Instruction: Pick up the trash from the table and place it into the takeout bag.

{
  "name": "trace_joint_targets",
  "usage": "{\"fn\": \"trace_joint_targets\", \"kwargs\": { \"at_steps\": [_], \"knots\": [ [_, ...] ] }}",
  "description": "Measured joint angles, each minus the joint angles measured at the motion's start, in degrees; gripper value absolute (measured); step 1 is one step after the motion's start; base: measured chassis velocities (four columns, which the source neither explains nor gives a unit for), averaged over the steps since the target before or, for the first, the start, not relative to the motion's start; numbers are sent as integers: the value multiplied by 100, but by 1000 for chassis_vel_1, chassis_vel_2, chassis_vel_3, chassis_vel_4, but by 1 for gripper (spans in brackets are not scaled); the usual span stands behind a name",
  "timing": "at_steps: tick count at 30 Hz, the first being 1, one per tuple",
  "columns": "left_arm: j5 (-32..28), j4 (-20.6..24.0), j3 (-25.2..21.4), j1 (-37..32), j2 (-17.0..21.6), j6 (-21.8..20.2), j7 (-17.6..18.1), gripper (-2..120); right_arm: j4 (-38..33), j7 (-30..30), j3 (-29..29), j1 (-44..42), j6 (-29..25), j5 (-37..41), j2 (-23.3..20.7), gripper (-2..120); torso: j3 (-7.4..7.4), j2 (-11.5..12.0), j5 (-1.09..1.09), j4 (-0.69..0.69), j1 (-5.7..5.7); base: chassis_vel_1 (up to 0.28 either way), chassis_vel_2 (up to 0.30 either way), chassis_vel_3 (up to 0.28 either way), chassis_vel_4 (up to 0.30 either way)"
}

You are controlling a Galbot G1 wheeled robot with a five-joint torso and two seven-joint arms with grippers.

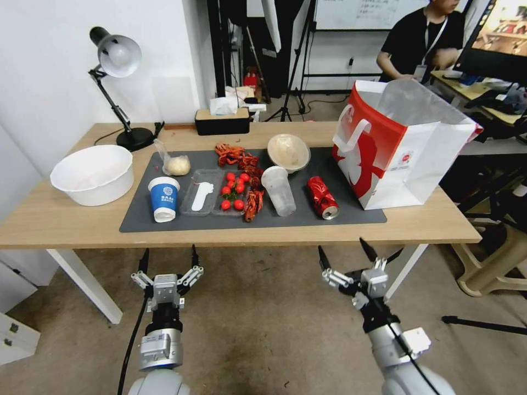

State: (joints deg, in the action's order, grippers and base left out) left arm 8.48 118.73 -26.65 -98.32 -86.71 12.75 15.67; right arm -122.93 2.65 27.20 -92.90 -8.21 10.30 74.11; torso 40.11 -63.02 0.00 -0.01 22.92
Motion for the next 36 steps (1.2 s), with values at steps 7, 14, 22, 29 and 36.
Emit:
{"fn": "trace_joint_targets", "kwargs": {
  "at_steps": [7, 14, 22, 29, 36],
  "knots": [
    [-199, -22, 199, 200, 260, -302, -150, 100, 103, -716, 0, 910, 937, 665, -442, 100, 0, 0, 2, -5, 1, 0, 0, 0, 0],
    [-308, -44, 95, 177, 447, -324, -250, 100, 546, -1053, -192, 1681, 1604, 1045, -740, 100, 0, 0, 0, 2, 1, 0, 0, 0, 0],
    [-325, 54, -66, 131, 431, -322, -248, 100, 1261, -1147, -577, 2445, 1941, 1276, -875, 100, 1, 0, -1, 1, 1, 0, 0, 0, 0],
    [-327, 93, -156, 104, 350, -317, -238, 100, 1650, -1383, -1144, 3248, 2409, 1509, -992, 100, 1, 0, 1, 1, 1, 0, 0, 0, 0],
    [-322, 94, -273, 62, 321, -225, -213, 100, 1718, -1735, -1539, 3727, 3256, 1602, -939, 100, 0, 0, 0, 2, 1, 0, 0, 0, 0]
  ]
}}
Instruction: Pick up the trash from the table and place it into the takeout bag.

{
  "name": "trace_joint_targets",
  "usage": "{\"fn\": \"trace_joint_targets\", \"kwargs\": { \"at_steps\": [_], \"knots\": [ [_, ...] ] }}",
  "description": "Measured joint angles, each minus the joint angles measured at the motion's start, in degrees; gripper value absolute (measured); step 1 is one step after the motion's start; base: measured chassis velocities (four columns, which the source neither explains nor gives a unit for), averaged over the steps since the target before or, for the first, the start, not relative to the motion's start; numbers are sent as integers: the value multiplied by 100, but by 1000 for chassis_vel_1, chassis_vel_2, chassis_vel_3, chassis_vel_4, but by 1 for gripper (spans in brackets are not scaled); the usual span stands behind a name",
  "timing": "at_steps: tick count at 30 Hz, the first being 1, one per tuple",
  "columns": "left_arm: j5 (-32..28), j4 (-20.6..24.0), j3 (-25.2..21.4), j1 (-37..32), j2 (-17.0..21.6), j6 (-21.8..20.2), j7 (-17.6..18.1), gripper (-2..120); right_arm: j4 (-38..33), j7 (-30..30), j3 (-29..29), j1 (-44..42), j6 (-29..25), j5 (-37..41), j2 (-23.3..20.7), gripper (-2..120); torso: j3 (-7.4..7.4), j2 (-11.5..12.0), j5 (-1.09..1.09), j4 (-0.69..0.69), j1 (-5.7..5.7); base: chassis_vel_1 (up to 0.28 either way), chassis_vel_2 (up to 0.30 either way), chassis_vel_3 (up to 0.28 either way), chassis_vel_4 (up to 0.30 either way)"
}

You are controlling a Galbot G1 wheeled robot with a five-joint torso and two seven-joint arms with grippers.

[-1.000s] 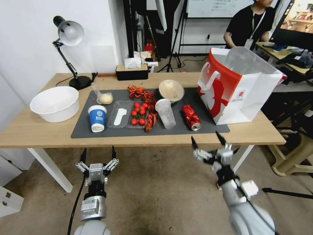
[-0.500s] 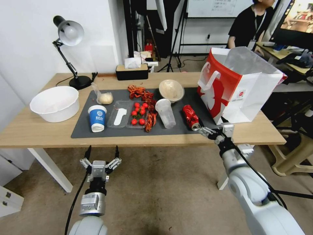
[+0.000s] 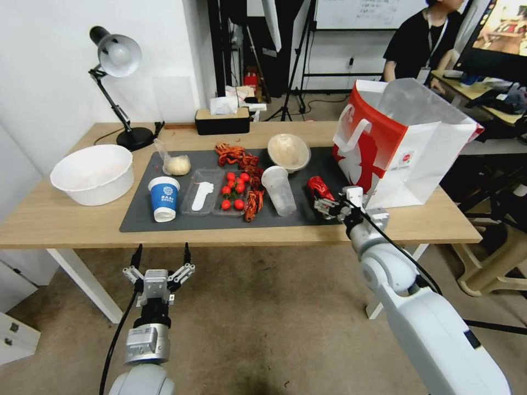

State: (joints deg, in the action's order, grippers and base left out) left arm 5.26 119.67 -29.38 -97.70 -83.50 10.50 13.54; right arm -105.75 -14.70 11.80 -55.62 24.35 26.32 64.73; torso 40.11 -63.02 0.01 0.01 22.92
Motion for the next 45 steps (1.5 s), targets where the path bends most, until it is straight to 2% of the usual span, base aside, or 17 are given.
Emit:
{"fn": "trace_joint_targets", "kwargs": {
  "at_steps": [1, 3, 5, 13, 18, 21, 22, 24, 28, 30, 33, 37, 40, 41, 43, 44, 45],
  "knots": [
    [0, 0, -31, -5, -1, 17, 6, 100, -3, -54, -79, 75, 310, 25, 6, 100, 0, 0, 0, -1, 0, 0, 0, 0, 0],
    [0, -1, -43, -5, -2, 22, 8, 100, -8, -77, -108, 100, 422, 42, 6, 100, 0, 0, 0, -1, 0, 0, 0, 0, 0],
    [1, -16, -82, -6, -7, 50, 17, 100, -30, -155, -209, 215, 909, 119, 5, 100, 0, 0, 0, -1, 0, 0, 0, 0, 0],
    [9, -54, -100, -6, -29, 91, 36, 100, -7, -240, -302, 346, 1298, 331, 12, 100, 0, 0, -1, -1, 0, 0, 0, 0, 0],
    [11, -65, -101, -4, -30, 102, 47, 100, -12, -283, -302, 331, 1352, 343, 21, 98, 0, 0, -1, -1, 0, 0, 0, 0, 0],
    [19, -69, -102, 1, -30, 113, 52, 100, -12, -346, -297, 315, 1360, 363, 36, 86, 0, -1, -1, -1, 0, 0, 0, 0, 0],
    [19, -69, -102, 1, -30, 113, 52, 100, -12, -346, -297, 315, 1360, 363, 36, 86, 0, -1, -1, -1, 0, 0, 0, 0, 0],
    [25, -81, -108, 4, -30, 144, 60, 100, -13, -367, -275, 274, 1383, 421, 41, 74, -1, -1, 0, -1, 0, 0, 0, 0, 0],
    [27, -86, -110, 2, -27, 173, 64, 100, -26, -367, -257, 230, 1387, 445, 50, 64, 0, -1, -1, 0, -1, 0, 0, 0, 0],
    [30, -95, -110, 2, -27, 199, 69, 100, -53, -350, -233, 191, 1287, 449, 56, 53, 0, -1, 0, -1, -1, 0, 0, 0, 0],
    [32, -96, -103, 3, -27, 212, 79, 100, -135, -271, -196, 159, 1097, 450, 40, 52, 0, -1, -1, -1, -1, 0, 0, 0, 0],
    [36, -95, -92, 2, -27, 245, 104, 100, -440, -93, -70, 91, 574, 357, -92, 52, -1, -1, -1, -1, -1, 0, 0, 0, 0],
    [36, -64, -97, -1, -19, 269, 117, 100, -804, 343, 106, 90, -303, 205, -383, 52, -1, -1, 0, -2, -1, 0, 0, 0, 0],
    [36, -64, -97, -1, -19, 269, 117, 100, -804, 343, 106, 90, -303, 205, -383, 52, -1, -1, 0, -2, -1, 0, 0, 0, 0],
    [36, -58, -117, -2, -2, 287, 131, 100, -886, 513, 203, 303, -972, 356, -613, 52, -1, -2, 0, -2, -2, 0, 0, 0, 0],
    [36, -58, -117, -2, -2, 287, 131, 100, -886, 513, 203, 303, -972, 356, -613, 52, -1, -2, 0, -2, -2, 0, 0, 0, 0],
    [53, -24, -130, -12, 4, 299, 157, 100, -836, 508, 255, 522, -1308, 562, -725, 52, -1, -1, 1, 0, -1, 0, 0, 0, 0]
  ]
}}
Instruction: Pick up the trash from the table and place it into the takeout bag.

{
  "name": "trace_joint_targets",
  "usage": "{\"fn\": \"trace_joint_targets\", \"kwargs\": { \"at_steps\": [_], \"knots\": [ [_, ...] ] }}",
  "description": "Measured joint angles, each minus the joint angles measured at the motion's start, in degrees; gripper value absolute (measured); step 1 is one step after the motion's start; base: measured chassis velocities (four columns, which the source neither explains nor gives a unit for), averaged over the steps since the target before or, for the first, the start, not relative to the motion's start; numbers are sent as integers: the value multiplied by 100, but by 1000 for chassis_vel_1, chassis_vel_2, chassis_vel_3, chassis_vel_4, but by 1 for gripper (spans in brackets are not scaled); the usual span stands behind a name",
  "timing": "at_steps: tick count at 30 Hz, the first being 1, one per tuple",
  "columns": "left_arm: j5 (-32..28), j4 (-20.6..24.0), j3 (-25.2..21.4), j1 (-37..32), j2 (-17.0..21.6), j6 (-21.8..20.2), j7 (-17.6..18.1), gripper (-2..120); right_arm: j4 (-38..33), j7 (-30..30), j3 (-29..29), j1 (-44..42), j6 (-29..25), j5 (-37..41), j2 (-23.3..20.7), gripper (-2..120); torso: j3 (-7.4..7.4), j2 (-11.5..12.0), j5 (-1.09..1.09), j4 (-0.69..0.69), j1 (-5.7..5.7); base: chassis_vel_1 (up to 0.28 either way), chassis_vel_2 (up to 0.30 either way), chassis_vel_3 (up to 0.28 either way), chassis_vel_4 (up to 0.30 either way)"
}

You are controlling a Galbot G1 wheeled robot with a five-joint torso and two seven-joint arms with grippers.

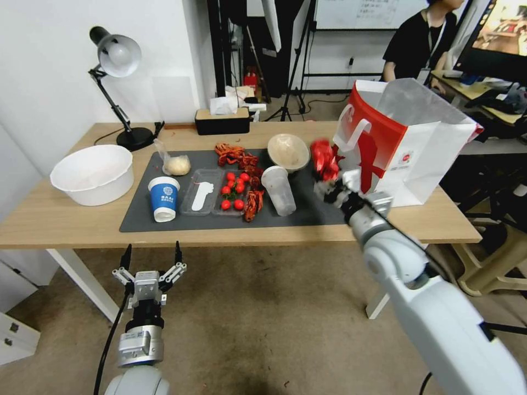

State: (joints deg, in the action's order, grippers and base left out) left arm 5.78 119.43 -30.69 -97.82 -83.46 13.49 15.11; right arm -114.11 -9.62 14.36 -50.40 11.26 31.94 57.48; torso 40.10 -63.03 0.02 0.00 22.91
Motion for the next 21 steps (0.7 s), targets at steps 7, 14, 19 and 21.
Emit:
{"fn": "trace_joint_targets", "kwargs": {
  "at_steps": [7, 14, 19, 21],
  "knots": [
    [-6, 105, -44, -26, 41, -7, 42, 100, 577, -655, 117, 970, -433, 592, -186, 52, 1, 1, -3, 0, 0, 0, 0, 0, 0],
    [-20, 72, 23, -17, 58, -16, 47, 100, 899, -1435, 214, 1614, 24, 989, -519, 52, 0, 1, -1, 0, 0, 0, 0, 0, 0],
    [-11, 33, 96, -29, 30, -20, 48, 100, 978, -1824, 302, 1542, 947, 1041, -810, 58, 0, 1, -3, -3, 0, 0, 0, 0, 0],
    [-8, 29, 100, -34, 30, -16, 48, 100, 1004, -1902, 348, 1475, 1017, 1097, -838, 66, 0, 1, -3, -2, 0, 0, 0, 0, 0]
  ]
}}
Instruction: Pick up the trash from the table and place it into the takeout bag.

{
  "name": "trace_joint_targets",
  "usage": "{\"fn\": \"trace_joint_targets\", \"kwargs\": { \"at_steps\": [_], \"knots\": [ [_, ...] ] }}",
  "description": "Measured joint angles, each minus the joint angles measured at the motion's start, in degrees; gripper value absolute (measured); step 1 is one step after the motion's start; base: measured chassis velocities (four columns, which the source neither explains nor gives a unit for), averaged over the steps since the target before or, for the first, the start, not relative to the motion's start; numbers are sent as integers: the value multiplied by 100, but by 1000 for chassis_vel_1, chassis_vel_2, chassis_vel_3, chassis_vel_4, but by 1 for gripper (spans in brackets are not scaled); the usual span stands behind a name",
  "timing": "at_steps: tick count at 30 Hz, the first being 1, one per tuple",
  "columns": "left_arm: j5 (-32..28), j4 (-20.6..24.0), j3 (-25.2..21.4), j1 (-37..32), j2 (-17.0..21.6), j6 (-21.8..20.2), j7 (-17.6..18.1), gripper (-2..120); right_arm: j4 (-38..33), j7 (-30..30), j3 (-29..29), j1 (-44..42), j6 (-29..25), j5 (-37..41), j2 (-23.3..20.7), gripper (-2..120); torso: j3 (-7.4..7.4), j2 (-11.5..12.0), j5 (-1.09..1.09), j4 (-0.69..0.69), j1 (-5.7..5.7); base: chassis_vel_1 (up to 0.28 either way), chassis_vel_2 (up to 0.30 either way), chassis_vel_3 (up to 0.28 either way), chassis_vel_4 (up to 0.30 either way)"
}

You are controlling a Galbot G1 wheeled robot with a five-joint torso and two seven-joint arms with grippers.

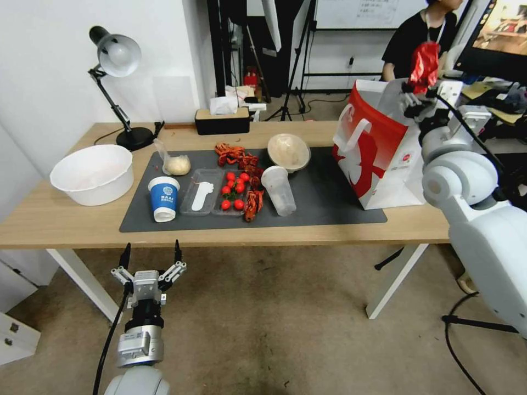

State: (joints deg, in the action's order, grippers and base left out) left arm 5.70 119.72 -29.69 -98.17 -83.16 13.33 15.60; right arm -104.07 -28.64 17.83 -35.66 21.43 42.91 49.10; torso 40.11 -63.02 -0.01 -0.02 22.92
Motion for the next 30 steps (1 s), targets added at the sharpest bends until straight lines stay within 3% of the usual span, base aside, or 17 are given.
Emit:
{"fn": "trace_joint_targets", "kwargs": {
  "at_steps": [5, 8, 21, 23, 25, 26, 30],
  "knots": [
    [35, -6, -4, 7, 11, 4, -12, 100, -31, -39, 48, -59, 60, 100, 0, 80, 0, 0, 1, 2, 0, 0, 0, 0, 0],
    [56, -8, -12, 17, 20, 4, -30, 100, -64, -54, 55, -81, 69, 126, 35, 96, 0, 0, 2, 2, 0, 0, 0, 0, 0],
    [73, 41, -33, -14, 12, -1, -45, 100, -262, 180, 64, -267, -127, 119, 62, 100, 0, 0, 2, 1, 0, 0, 0, 0, 0],
    [51, 32, -34, -6, 20, -1, -58, 100, -414, 667, 63, -375, -594, 164, 54, 100, 0, 0, 1, 2, 0, 0, 0, 0, 0],
    [51, 32, -34, -6, 20, -1, -58, 100, -414, 667, 63, -375, -594, 164, 54, 100, 0, 0, 1, 2, 0, 0, 0, 0, 0],
    [4, -1, -33, 5, 24, -1, -66, 100, -748, 1265, 80, -657, -964, 174, 8, 100, 0, 0, 3, 2, 0, 0, 0, 0, 0],
    [-14, -27, -21, 8, 15, 15, -66, 100, -1010, 1838, 129, -1073, -1254, 179, -42, 100, 0, 0, 2, 2, 0, 0, 0, 0, 0]
  ]
}}
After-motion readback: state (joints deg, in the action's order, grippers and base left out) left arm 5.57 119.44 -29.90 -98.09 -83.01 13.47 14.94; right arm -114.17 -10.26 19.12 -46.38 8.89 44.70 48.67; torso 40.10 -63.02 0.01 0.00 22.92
